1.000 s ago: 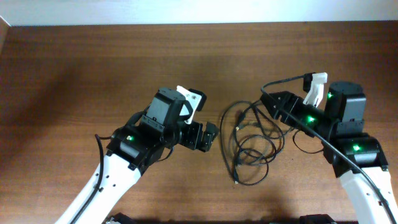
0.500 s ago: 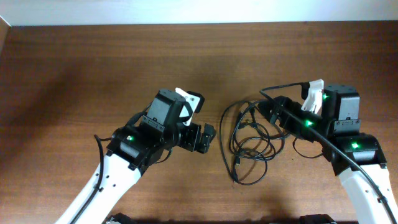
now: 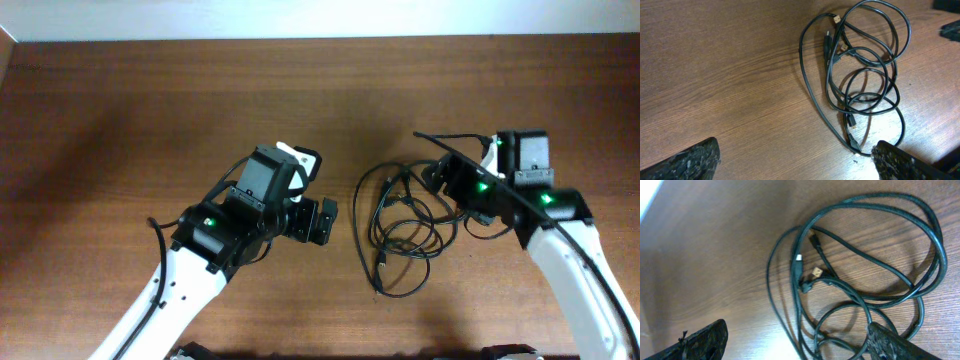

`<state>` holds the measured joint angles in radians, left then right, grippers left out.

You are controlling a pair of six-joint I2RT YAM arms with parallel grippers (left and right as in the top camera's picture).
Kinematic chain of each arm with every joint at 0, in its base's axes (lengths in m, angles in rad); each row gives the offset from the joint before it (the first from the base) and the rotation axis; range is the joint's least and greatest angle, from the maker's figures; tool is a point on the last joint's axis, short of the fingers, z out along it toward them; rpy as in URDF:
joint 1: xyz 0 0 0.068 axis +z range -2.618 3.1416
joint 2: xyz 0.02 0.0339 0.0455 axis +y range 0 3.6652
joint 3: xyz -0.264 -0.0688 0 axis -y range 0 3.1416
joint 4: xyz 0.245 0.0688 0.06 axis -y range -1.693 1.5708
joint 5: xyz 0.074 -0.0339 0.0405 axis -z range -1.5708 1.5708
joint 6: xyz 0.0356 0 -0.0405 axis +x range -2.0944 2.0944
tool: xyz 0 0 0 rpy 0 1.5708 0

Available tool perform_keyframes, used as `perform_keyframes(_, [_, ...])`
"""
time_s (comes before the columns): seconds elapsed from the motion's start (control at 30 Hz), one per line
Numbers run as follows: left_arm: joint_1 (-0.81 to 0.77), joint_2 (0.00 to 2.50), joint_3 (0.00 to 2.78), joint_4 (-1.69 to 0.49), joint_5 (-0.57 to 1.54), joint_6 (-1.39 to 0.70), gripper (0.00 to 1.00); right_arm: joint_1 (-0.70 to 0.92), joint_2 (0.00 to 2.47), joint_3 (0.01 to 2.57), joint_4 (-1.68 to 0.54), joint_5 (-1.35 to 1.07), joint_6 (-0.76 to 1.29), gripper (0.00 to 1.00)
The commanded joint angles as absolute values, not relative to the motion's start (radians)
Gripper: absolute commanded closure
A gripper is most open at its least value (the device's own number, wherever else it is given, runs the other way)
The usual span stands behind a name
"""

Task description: Untangle cables

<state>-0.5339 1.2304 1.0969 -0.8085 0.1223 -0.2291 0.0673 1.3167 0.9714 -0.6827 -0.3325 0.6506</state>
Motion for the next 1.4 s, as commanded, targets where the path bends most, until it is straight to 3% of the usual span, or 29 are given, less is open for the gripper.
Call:
perform_keyframes(0.0, [-0.534,1.218,1.112,-0.81,0.11,-0.235,0.01,0.072,1.391,0.972,-0.635,-0.321,0.663,0.13])
perform_keyframes(0.17, [-0.534,1.218,1.112,-0.81,0.111,-0.235,0.01,0.072,1.488,0.972,-0.533,-0.321,0.694,0.2])
perform_keyframes(0.53, [-0.534,1.218,1.112,-0.81,0.111,-0.235,0.01,0.072,1.642,0.972,-0.333,-0.287,0.742,0.23])
perform_keyframes(0.73, [-0.534,1.218,1.112,-0.81,0.111,-0.235,0.01,0.072,1.728,0.972,-0.26,-0.246,0.832,0.44])
perform_keyframes(1.07, [-0.534,1.218,1.112,-0.81,0.111,-0.235,0.01,0.072,1.776,0.972,-0.175,-0.125,0.832,0.52])
perform_keyframes(1.1, [-0.534,1.218,1.112,-0.81,0.111,-0.235,0.01,0.072,1.776,0.972,-0.175,-0.115,0.831,0.55])
perform_keyframes(1.17, [-0.534,1.218,1.112,-0.81,0.111,-0.235,0.01,0.072,1.776,0.972,-0.175,-0.094,0.832,0.71])
perform_keyframes(1.23, [-0.534,1.218,1.112,-0.81,0.111,-0.235,0.01,0.072,1.776,0.972,-0.171,-0.091,0.831,0.79])
perform_keyframes(1.27, [-0.534,1.218,1.112,-0.81,0.111,-0.235,0.01,0.072,1.776,0.972,-0.169,-0.091,0.831,0.89])
perform_keyframes(1.37, [-0.534,1.218,1.112,-0.81,0.111,-0.235,0.01,0.072,1.776,0.972,-0.163,-0.093,0.832,0.96])
